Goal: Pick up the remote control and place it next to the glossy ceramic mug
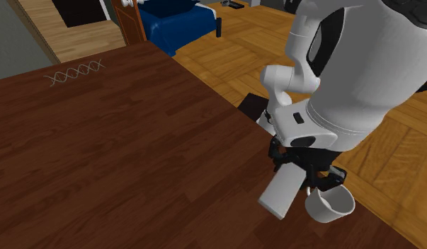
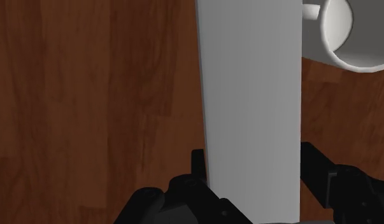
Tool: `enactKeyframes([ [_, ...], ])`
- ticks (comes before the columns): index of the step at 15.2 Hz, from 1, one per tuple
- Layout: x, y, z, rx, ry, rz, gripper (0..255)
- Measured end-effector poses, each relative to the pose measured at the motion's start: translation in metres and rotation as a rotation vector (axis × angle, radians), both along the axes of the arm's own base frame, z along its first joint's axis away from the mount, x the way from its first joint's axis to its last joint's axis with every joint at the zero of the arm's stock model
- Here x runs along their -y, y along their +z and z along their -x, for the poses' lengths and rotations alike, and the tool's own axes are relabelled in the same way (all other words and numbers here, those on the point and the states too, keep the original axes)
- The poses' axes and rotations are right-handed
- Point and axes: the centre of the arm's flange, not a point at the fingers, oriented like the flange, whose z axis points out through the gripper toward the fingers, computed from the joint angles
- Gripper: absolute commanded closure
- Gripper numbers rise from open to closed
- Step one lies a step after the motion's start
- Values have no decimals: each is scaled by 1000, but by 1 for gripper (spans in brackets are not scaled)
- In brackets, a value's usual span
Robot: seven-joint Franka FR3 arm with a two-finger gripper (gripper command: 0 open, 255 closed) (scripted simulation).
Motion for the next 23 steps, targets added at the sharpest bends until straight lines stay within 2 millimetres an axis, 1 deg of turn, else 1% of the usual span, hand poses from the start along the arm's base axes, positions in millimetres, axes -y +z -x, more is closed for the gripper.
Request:
enactKeyframes([
  [1,-9,0,-4,0,0,0,255],
  [2,-15,-2,-2,0,-1,0,255],
  [4,-20,-11,-1,0,-1,0,255],
  [23,-21,-111,-1,-1,-1,0,255],
])
